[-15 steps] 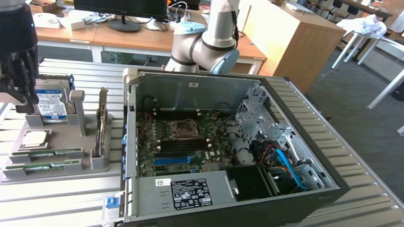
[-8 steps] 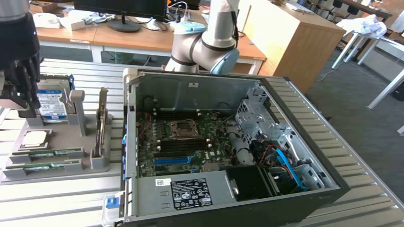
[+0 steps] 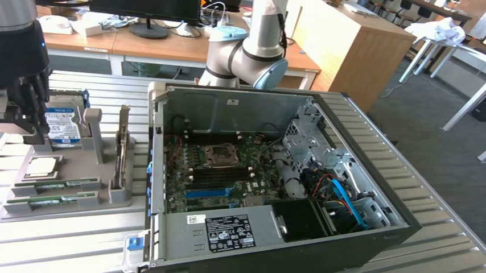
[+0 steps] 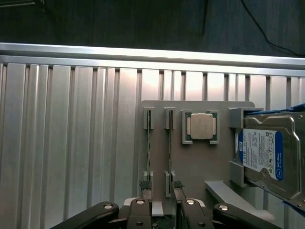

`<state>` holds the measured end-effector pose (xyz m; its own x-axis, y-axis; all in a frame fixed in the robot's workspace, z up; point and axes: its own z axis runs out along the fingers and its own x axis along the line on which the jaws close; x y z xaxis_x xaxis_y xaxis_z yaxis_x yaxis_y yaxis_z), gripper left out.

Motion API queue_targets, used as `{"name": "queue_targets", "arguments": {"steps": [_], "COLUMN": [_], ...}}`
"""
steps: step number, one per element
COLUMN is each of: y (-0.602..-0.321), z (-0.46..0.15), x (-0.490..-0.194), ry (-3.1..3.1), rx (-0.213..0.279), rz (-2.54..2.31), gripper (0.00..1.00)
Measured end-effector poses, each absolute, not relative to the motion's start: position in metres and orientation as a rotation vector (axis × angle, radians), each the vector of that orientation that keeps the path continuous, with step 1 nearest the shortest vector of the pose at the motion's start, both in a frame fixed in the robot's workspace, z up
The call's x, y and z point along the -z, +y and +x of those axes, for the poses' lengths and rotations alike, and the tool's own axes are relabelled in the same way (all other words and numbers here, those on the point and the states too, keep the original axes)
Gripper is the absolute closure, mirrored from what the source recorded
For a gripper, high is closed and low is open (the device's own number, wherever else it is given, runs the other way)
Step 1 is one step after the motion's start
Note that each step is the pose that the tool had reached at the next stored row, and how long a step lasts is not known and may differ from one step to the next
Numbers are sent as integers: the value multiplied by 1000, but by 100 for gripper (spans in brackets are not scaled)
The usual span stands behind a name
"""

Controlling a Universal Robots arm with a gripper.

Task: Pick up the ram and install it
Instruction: 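Pick up the ram and move it above insertion slot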

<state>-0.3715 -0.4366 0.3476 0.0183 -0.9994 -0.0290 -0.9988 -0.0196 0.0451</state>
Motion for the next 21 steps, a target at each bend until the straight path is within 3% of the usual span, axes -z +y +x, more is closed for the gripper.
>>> {"name": "queue_targets", "arguments": {"steps": [21], "y": [-431], "z": [-371], "x": [-345], "ry": [-2191], "rx": [82], "rz": [2233], "gripper": [70]}}
